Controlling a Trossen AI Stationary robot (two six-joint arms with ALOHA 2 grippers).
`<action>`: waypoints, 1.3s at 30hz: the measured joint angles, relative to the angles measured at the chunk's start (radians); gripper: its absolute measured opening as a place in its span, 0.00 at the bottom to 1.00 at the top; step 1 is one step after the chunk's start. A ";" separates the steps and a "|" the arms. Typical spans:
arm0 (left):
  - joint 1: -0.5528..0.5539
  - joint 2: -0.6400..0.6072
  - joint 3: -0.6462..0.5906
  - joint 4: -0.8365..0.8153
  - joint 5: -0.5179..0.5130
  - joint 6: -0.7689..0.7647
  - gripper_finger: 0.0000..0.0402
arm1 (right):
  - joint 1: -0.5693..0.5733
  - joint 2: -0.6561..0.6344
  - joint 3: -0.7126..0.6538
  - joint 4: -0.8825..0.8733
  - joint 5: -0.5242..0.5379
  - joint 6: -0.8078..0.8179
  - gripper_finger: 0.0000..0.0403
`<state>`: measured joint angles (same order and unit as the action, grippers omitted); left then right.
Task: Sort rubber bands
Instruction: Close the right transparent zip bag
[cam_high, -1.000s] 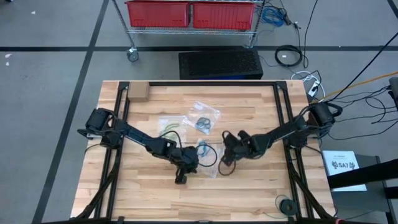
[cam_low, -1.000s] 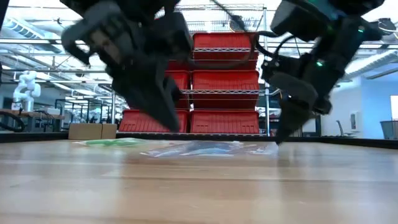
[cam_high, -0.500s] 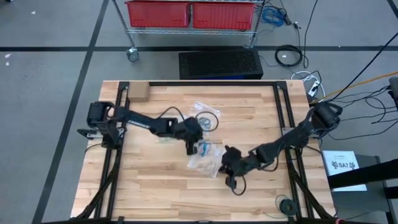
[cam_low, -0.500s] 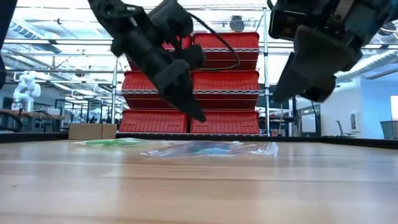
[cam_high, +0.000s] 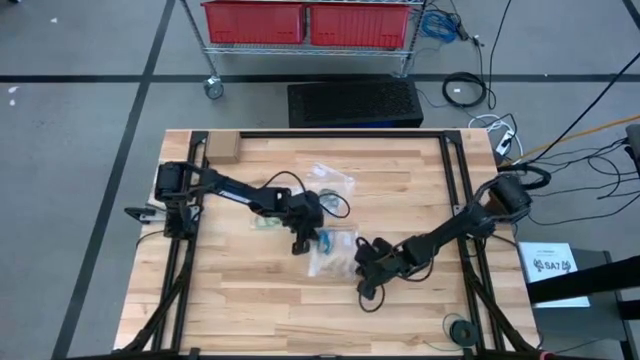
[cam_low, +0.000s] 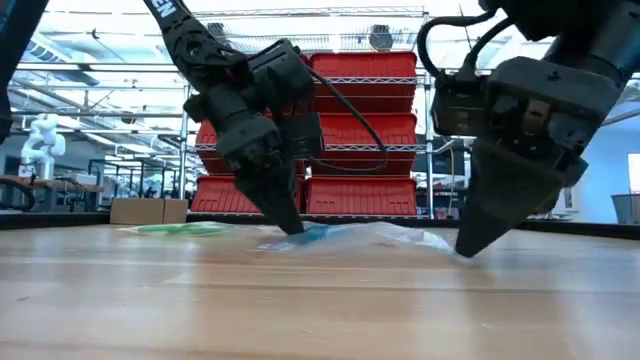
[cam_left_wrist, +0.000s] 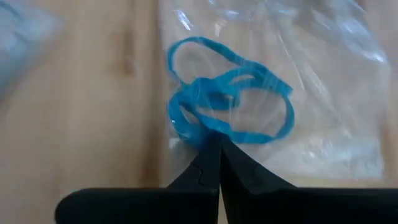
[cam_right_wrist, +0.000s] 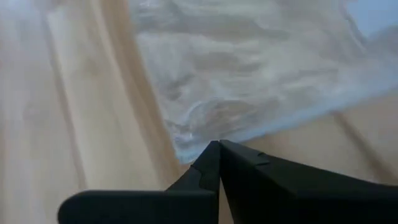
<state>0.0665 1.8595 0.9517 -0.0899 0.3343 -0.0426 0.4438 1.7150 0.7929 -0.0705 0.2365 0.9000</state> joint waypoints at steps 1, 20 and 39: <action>-0.011 0.000 -0.003 -0.003 0.006 -0.009 0.01 | -0.004 -0.026 0.000 -0.041 0.007 -0.001 0.00; -0.173 -0.066 -0.010 0.160 -0.159 -0.215 0.01 | -0.006 -0.210 0.000 -0.196 0.071 0.172 0.26; -0.087 -0.188 -0.010 0.192 -0.214 -0.109 0.01 | 0.008 0.007 0.000 -0.080 0.229 0.210 0.08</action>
<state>-0.0202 1.6714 0.9419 0.1018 0.1199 -0.1514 0.4515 1.7218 0.7924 -0.1501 0.4651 1.1096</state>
